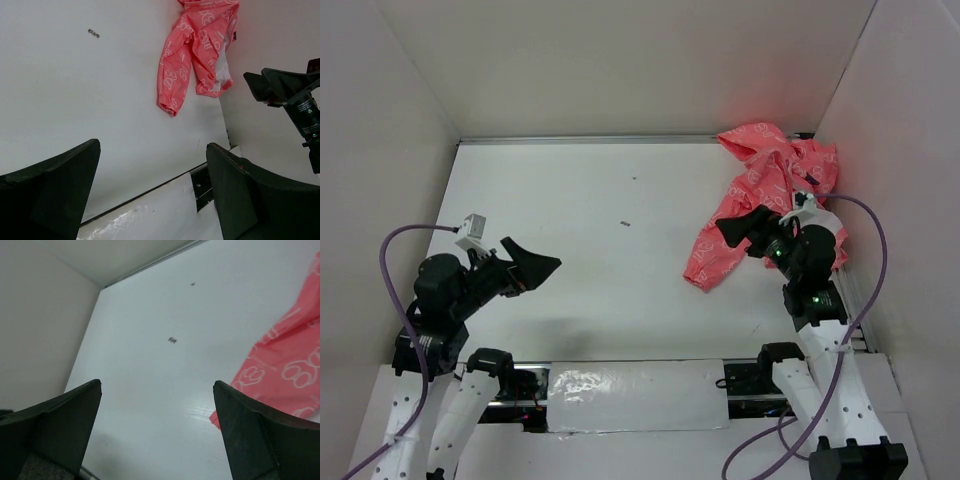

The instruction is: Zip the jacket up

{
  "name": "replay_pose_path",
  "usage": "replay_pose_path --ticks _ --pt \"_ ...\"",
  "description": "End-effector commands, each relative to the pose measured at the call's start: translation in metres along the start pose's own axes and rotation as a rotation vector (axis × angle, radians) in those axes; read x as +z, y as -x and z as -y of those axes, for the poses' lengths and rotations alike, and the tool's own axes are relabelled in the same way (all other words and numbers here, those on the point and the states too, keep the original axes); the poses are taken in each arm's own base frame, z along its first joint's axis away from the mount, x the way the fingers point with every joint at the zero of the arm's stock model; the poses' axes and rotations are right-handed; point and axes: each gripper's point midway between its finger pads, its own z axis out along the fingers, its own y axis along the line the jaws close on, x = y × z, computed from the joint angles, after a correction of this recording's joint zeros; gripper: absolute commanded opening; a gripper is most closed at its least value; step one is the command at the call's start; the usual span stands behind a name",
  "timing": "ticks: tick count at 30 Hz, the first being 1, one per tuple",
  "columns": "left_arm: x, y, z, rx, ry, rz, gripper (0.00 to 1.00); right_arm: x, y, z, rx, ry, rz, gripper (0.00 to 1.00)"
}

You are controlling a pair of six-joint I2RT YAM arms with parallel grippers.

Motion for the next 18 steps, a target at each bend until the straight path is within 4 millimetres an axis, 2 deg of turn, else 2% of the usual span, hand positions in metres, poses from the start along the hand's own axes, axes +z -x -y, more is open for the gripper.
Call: replay_pose_path --ticks 1,2,5,8,9,10,14,17,18 --pt "-0.008 0.005 0.007 -0.007 -0.011 0.030 0.99 -0.012 0.013 -0.046 -0.053 0.147 0.038 1.00" --pt "-0.009 0.006 0.007 -0.005 -0.008 0.034 0.99 -0.012 0.023 -0.046 -0.059 0.119 0.073 1.00" --pt "-0.011 0.006 0.004 -0.012 0.018 0.037 0.99 -0.013 0.027 -0.053 -0.076 0.122 0.079 1.00" --pt "-0.009 0.005 0.003 -0.009 0.015 0.034 0.99 -0.007 0.027 -0.046 -0.048 0.081 0.071 1.00" --pt "-0.007 0.006 0.002 -0.013 0.017 0.032 0.99 -0.003 0.033 -0.033 -0.019 0.005 0.104 1.00" --pt "-0.006 0.004 0.001 -0.018 0.018 0.024 0.99 0.003 0.031 -0.019 0.030 -0.076 0.084 1.00" --pt "0.001 0.002 -0.001 -0.022 0.026 -0.014 0.99 0.019 0.047 0.005 -0.071 -0.219 0.081 1.00" --pt "0.004 0.002 -0.002 -0.035 0.038 -0.027 0.99 0.028 0.069 0.037 -0.140 -0.410 0.105 1.00" --pt "0.005 0.002 -0.003 -0.036 0.038 -0.028 0.99 0.036 0.080 0.054 -0.201 -0.495 0.108 1.00"
